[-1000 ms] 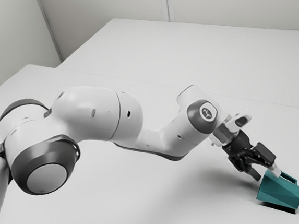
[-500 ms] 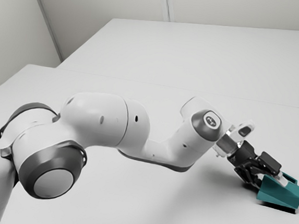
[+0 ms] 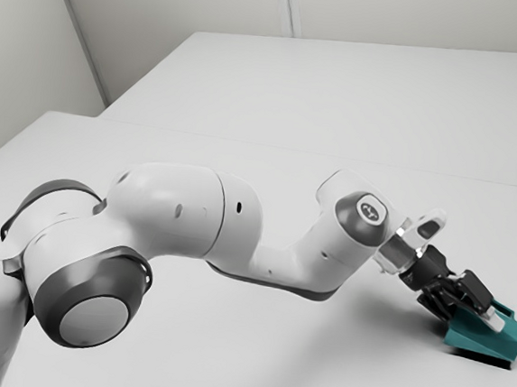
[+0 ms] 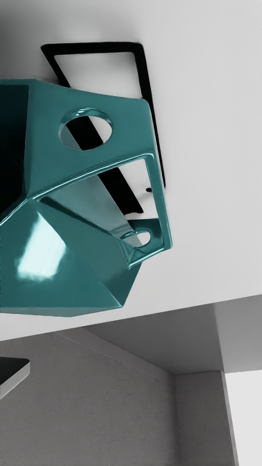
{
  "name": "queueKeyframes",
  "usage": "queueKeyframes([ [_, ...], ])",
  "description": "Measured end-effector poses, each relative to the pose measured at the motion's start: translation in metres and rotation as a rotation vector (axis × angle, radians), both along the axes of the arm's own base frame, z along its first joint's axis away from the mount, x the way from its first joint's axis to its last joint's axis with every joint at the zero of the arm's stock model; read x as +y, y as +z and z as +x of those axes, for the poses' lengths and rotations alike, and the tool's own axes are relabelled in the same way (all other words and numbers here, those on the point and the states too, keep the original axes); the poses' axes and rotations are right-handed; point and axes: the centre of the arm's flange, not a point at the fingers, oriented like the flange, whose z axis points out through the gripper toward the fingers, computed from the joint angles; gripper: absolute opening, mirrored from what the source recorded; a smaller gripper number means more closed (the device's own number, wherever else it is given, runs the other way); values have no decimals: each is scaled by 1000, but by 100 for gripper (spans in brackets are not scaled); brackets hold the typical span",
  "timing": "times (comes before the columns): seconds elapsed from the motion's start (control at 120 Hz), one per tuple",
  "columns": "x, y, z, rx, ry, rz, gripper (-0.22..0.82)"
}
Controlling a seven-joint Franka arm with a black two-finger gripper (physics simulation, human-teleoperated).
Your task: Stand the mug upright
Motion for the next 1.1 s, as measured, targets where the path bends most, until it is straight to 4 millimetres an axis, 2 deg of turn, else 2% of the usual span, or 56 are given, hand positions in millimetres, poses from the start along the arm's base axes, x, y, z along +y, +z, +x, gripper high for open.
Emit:
queueKeyframes([
  [0.417,-2,-1,-1,-5,-7,-7,-5],
  [0.7,-5,5,-3,-13,-13,-7,-13],
  [0.758,-6,16,-3,-27,-16,-14,-16],
  [0.9,-3,59,-3,-72,-17,-38,-17],
  [1.025,14,103,-5,-132,-30,-20,-18],
  [1.1,35,120,-5,-161,-33,19,-18],
])
